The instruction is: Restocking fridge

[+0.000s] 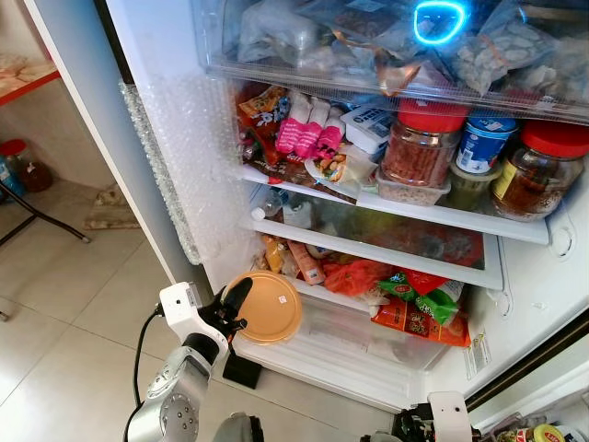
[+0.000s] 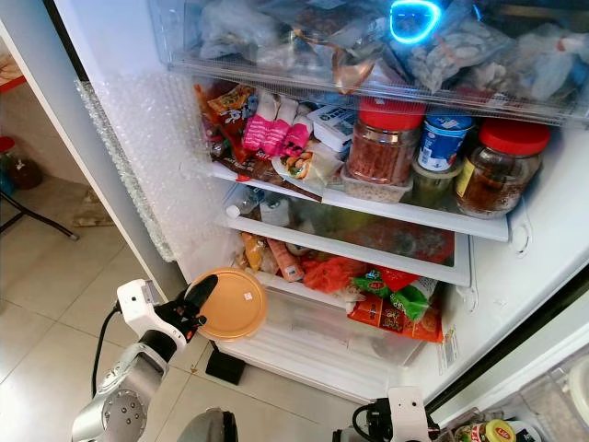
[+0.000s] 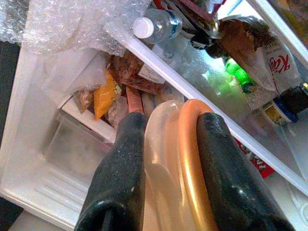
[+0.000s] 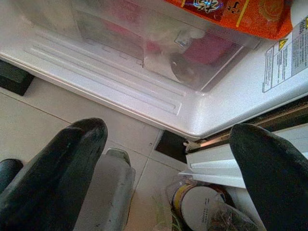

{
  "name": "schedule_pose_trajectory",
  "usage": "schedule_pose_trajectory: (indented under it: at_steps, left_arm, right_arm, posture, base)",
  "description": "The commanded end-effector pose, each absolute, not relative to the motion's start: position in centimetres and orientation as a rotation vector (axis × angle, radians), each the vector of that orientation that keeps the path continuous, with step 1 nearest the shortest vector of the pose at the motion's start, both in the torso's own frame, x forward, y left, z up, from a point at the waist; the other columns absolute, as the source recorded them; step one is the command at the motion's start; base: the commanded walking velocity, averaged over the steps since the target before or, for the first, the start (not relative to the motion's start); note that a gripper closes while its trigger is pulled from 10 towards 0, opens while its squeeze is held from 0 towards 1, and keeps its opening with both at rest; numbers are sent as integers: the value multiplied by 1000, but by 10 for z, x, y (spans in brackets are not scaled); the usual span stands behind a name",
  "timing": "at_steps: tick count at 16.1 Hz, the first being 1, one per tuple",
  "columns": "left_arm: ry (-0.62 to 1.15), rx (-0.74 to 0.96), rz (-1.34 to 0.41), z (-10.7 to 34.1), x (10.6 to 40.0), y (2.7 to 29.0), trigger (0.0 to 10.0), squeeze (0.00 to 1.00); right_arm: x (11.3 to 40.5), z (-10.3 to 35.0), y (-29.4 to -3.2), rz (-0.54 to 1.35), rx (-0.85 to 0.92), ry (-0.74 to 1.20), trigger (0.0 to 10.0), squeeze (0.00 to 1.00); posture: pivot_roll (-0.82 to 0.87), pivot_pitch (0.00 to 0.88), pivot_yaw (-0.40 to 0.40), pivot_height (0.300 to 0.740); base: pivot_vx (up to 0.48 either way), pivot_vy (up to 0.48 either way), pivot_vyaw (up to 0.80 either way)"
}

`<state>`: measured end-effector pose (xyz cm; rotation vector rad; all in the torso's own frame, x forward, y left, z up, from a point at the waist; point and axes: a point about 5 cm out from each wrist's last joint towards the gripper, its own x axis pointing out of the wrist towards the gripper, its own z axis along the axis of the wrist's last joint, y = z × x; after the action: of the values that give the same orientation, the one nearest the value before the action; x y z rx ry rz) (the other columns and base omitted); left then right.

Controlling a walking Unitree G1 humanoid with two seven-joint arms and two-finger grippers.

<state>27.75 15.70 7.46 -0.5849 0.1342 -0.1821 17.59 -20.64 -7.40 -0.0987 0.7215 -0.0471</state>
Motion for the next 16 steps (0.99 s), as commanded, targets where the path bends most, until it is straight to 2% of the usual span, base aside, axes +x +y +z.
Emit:
schedule_pose_trajectory:
  at_steps: [1, 16]
  left_arm:
    - [124, -581, -184, 76, 279, 157, 10000, 0]
    - [136, -583, -208, 75, 278, 154, 10000, 0]
  right_arm:
    - [167, -77, -217, -102, -103, 762, 10000, 0]
    - [161, -81, -218, -151, -45, 796, 10000, 0]
  posture:
    - [-66, 68, 23, 642]
    - [-60, 70, 22, 642]
  base:
    - [0, 0, 0]
    - [0, 0, 0]
